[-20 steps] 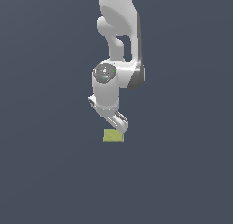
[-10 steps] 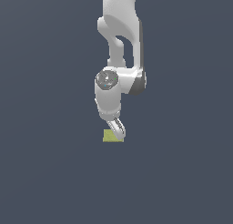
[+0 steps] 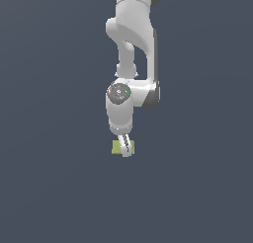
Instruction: Pick up the object and move it to a goal position.
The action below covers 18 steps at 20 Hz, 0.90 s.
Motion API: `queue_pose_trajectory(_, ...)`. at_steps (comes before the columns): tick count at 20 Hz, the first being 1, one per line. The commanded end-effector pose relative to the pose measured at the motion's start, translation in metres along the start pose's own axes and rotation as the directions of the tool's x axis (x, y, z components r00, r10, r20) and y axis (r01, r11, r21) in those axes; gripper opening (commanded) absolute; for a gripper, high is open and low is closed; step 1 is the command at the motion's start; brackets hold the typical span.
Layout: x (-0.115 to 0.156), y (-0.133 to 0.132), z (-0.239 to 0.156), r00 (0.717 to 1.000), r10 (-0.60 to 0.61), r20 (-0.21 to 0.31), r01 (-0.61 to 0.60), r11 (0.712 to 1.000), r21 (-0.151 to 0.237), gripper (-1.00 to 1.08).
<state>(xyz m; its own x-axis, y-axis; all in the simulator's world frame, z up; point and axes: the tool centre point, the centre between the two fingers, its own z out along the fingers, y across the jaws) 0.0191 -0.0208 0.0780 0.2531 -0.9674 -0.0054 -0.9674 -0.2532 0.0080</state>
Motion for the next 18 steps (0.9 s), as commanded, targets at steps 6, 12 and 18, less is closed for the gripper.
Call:
queue_pose_trajectory(6,-0.002,-0.004,0.012,0.988,0.157,-0.002,-0.157,0.988,0.006,1.0)
queue_pose_trajectory(12,-0.003,-0.006,0.017,0.975,0.223,-0.003,-0.223,0.975,0.008,1.0)
queue_pose_trajectory(18,-0.004,-0.006,0.018,0.972,0.235,-0.003,-0.235,0.972,0.009,1.0)
